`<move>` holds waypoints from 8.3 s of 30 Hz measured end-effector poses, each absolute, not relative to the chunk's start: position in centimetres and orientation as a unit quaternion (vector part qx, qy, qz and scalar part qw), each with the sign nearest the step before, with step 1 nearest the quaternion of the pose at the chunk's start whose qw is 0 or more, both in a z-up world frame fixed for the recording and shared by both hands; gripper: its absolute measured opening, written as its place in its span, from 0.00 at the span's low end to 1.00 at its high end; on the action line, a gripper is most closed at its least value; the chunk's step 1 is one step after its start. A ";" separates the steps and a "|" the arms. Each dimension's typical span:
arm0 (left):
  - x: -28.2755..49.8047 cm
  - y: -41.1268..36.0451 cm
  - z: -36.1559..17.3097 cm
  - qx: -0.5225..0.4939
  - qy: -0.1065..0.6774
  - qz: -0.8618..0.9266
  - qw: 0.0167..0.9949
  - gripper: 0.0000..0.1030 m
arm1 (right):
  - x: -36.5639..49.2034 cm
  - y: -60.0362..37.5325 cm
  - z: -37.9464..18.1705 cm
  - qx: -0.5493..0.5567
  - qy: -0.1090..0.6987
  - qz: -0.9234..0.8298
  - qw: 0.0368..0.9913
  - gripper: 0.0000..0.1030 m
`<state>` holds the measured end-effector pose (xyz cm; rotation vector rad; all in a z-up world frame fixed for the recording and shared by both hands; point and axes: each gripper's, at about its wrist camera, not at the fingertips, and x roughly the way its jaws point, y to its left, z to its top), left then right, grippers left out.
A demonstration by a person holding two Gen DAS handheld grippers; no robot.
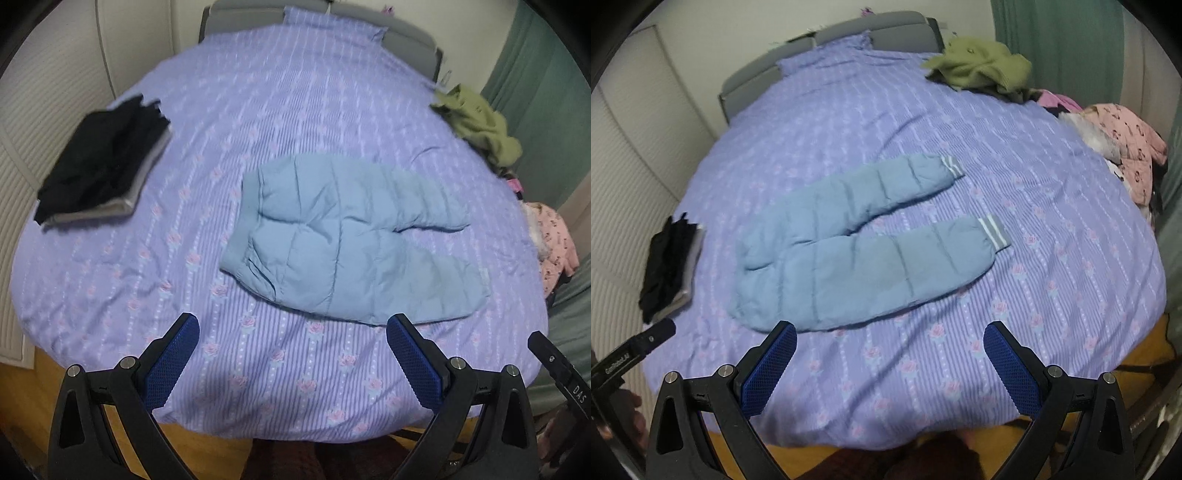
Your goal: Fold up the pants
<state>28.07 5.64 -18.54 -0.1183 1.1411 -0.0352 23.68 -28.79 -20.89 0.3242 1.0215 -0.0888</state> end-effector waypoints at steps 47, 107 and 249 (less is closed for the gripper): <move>39.0 2.2 -25.4 -0.179 0.585 -0.027 0.791 0.16 | 39.1 -36.0 -28.2 0.297 0.564 0.019 0.770 0.13; 59.9 8.7 -31.6 0.043 0.666 -0.189 0.720 0.50 | 49.4 -18.7 -27.7 0.116 0.601 0.067 0.788 0.78; 51.9 16.8 -39.7 -0.322 0.611 -0.047 0.722 0.79 | 55.5 -16.9 -33.3 -0.063 0.577 0.007 0.814 0.67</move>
